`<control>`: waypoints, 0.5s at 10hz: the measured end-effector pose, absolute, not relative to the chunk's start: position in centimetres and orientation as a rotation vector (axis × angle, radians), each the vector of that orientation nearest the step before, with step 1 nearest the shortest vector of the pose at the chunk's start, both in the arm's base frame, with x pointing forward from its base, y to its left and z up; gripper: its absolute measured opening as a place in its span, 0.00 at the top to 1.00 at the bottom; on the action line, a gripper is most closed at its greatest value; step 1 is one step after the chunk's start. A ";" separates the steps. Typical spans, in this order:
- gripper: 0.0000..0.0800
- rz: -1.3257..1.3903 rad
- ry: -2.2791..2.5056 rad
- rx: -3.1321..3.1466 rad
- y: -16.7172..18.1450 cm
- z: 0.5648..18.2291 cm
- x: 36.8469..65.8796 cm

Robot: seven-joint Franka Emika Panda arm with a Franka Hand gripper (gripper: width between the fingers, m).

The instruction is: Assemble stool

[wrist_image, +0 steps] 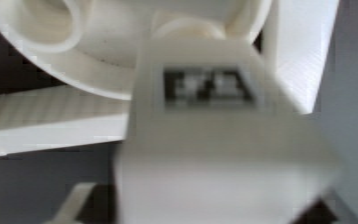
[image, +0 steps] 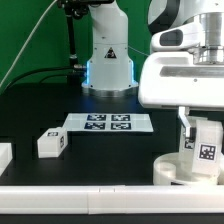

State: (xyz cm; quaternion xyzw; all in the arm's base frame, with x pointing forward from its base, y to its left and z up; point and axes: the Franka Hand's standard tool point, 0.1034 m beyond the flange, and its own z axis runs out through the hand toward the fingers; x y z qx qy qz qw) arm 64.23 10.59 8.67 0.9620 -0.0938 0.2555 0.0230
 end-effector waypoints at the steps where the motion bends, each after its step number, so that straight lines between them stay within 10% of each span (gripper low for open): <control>1: 0.28 0.791 -0.292 2.979 10.5 8.7 64.2; 5: 0.19 0.790 -0.279 2.978 10.5 8.7 64.2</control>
Offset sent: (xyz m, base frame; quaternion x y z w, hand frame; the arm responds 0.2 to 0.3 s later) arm 0.0000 0.0000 0.0000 0.0000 0.0000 0.0000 1.0000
